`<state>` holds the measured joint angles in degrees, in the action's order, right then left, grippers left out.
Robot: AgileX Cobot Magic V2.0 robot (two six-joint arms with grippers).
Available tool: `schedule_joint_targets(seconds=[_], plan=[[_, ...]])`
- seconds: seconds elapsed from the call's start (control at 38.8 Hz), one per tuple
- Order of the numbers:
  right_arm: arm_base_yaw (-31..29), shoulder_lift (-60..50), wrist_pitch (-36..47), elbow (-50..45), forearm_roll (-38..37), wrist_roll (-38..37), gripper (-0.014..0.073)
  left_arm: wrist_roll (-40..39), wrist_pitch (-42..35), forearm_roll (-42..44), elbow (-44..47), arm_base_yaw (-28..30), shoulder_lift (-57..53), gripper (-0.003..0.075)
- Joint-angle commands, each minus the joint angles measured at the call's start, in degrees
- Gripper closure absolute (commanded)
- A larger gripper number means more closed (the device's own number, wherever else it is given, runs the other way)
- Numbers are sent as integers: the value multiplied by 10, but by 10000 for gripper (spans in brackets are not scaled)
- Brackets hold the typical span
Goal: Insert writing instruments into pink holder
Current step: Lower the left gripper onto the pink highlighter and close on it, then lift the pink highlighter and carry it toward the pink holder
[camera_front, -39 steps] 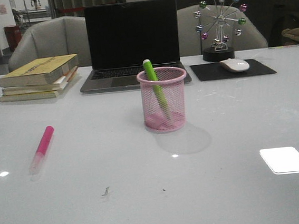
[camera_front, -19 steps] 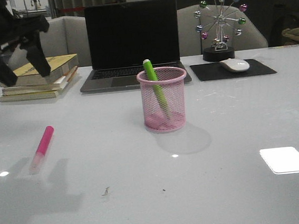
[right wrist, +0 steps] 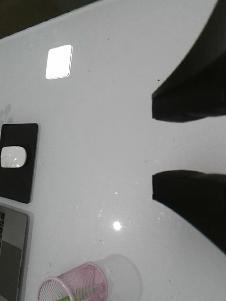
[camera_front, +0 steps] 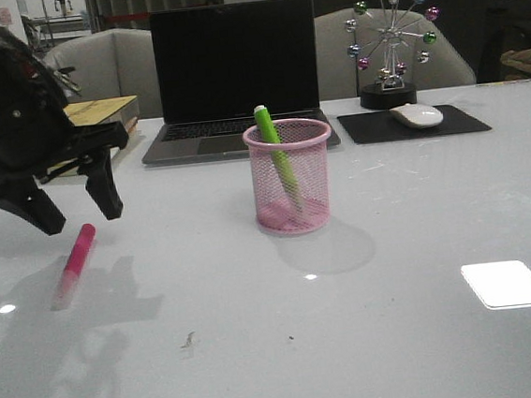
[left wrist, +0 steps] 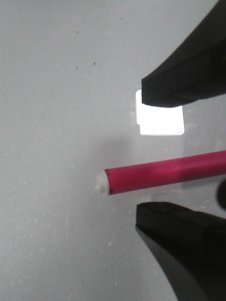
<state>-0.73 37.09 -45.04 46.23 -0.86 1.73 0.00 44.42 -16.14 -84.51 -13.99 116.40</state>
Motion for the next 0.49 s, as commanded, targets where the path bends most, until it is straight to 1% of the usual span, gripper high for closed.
schedule_joint_targets(seconds=[0.0,0.28,0.46], plan=[[-3,-1,35,16,-12,4,211,0,-16,-3,-18,-7,-25,230],[-3,-1,34,16,-22,4,211,0,-10,30,-18,-7,-7,235],[-3,-1,34,16,-26,4,211,0,16,33,-18,-7,14,283]])
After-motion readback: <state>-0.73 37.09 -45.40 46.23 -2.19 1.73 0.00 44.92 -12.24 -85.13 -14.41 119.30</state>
